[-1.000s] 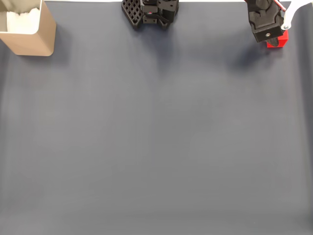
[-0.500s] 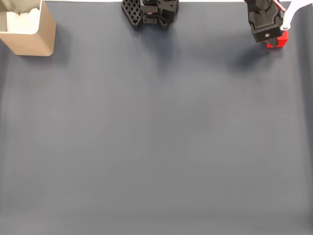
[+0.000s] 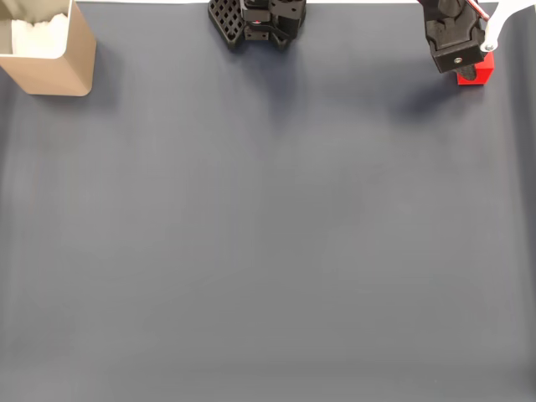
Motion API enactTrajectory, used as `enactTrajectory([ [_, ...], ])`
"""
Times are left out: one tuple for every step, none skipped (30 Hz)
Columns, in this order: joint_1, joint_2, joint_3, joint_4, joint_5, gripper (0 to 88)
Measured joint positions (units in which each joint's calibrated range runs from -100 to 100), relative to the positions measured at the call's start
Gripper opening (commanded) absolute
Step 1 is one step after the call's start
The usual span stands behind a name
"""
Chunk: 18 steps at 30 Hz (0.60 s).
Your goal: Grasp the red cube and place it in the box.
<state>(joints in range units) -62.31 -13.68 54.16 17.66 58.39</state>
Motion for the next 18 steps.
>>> enactTrajectory([
  [0.0, 0.0, 0.0, 0.0, 0.0, 0.0],
  [0.0, 0.0, 0.0, 0.0, 0.0, 0.0],
  [0.0, 0.0, 0.0, 0.0, 0.0, 0.0],
  [0.0, 0.0, 0.0, 0.0, 0.1, 0.0],
  [0.0, 0.0, 0.0, 0.1, 0.2, 0.0],
  [0.1, 0.0, 0.0, 0.3, 0.2, 0.0],
  [0.1, 0.0, 0.0, 0.6, 0.1, 0.0],
  [0.1, -0.1, -0.1, 1.0, -0.1, 0.0],
  [0.1, -0.3, -0.6, 1.6, 0.0, 0.0],
  [0.6, -0.5, -1.3, 2.3, 0.2, 0.0],
  [1.0, -1.0, -1.8, 3.1, 0.1, 0.0],
  [1.5, -1.5, -2.4, 3.9, 0.1, 0.0],
  [2.0, -2.0, -3.1, 4.9, 0.1, 0.0],
  [2.7, -2.7, -3.5, 6.0, -0.2, 0.0],
  [3.3, -3.4, -4.0, 7.1, -0.6, 0.0],
  [3.9, -4.2, -4.4, 8.1, -0.6, 0.0],
  [4.5, -5.1, -4.6, 9.1, -0.6, 0.0],
  [5.0, -6.1, -5.0, 10.3, -0.6, 0.0],
])
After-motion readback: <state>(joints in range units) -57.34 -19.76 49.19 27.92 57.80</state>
